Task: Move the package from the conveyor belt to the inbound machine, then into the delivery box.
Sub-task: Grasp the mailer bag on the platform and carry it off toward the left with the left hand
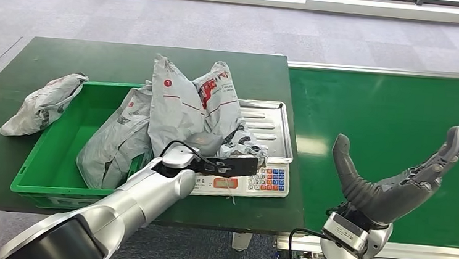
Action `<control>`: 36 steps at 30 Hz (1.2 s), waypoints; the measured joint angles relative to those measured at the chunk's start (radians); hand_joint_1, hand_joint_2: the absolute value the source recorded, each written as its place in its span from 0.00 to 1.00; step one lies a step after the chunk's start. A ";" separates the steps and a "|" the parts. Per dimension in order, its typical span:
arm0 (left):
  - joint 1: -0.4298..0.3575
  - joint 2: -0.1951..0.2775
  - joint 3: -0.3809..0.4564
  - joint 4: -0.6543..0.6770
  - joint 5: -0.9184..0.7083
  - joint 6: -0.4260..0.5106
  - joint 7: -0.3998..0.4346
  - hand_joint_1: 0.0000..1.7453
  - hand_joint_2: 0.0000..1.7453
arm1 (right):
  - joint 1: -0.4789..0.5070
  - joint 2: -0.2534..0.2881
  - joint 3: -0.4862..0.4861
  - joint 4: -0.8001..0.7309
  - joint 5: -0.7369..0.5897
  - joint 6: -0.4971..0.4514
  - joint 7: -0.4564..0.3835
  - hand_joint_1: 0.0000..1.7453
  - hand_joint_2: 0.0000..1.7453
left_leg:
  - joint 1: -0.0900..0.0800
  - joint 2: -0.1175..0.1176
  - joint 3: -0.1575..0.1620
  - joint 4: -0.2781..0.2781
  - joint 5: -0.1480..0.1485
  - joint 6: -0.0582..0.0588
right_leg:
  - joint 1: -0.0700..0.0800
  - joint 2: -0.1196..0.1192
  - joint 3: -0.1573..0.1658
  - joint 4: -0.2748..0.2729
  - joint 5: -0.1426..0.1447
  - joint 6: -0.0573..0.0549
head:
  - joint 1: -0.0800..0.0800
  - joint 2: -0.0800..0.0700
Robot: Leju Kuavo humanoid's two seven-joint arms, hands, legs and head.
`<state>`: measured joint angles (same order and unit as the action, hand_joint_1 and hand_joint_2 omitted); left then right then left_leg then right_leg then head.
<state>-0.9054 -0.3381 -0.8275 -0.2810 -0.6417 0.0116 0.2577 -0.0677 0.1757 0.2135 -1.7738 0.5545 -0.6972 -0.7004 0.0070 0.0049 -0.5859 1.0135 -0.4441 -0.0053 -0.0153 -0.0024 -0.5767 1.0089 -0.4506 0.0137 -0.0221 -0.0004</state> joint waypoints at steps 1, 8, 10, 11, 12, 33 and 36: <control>-0.001 0.000 0.011 0.000 0.012 0.000 -0.017 1.00 1.00 | 0.000 -0.001 0.000 0.000 0.000 0.000 0.000 0.00 1.00 | 0.000 0.000 -0.001 0.000 0.000 0.000 | 0.000 0.000 -0.001 0.000 0.000 0.000 | 0.000 0.000; -0.026 0.002 0.098 -0.009 0.097 -0.005 -0.154 1.00 1.00 | -0.001 -0.004 -0.006 0.004 0.012 0.000 0.000 0.00 1.00 | 0.000 -0.002 -0.011 0.001 0.002 0.001 | -0.001 -0.001 -0.011 0.001 0.003 0.001 | 0.000 0.000; -0.044 0.002 0.132 -0.026 0.123 0.015 -0.215 1.00 1.00 | -0.001 -0.004 -0.014 0.006 0.018 0.000 0.000 0.00 1.00 | 0.000 -0.003 -0.014 0.001 0.003 0.000 | -0.001 -0.001 -0.014 0.001 0.003 0.001 | 0.000 0.000; -0.054 0.003 0.149 -0.037 0.133 0.036 -0.243 1.00 1.00 | -0.001 -0.004 -0.018 0.006 0.021 0.000 0.000 0.00 1.00 | 0.000 -0.003 -0.015 0.001 0.003 0.000 | -0.001 -0.001 -0.015 0.001 0.003 0.001 | 0.000 0.000; -0.063 0.004 0.167 -0.052 0.143 0.064 -0.273 1.00 1.00 | 0.000 -0.004 -0.024 0.006 0.025 0.000 0.000 0.00 1.00 | 0.000 -0.003 -0.016 0.002 0.003 0.000 | -0.001 -0.001 -0.016 0.001 0.003 0.001 | 0.000 0.000; -0.120 0.131 0.485 -0.468 0.252 0.251 -0.433 1.00 1.00 | 0.088 -0.022 -0.102 -0.054 0.035 0.000 0.000 0.00 1.00 | 0.000 -0.003 -0.022 0.001 0.003 0.000 | -0.001 0.000 -0.022 0.001 0.003 0.001 | 0.000 0.000; -0.117 0.136 0.496 -0.483 0.253 0.253 -0.435 1.00 1.00 | 0.091 -0.022 -0.104 -0.058 0.036 0.000 0.000 0.00 1.00 | 0.000 -0.003 -0.022 0.001 0.003 0.000 | -0.001 0.000 -0.022 0.001 0.003 0.001 | 0.000 0.000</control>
<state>-1.0222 -0.2022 -0.3317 -0.7635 -0.3882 0.2648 -0.1777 0.0228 0.1537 0.1091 -1.8313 0.5901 -0.6973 -0.7003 0.0069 0.0020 -0.6078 1.0150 -0.4414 -0.0057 -0.0166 -0.0023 -0.5989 1.0098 -0.4475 0.0149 -0.0221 -0.0004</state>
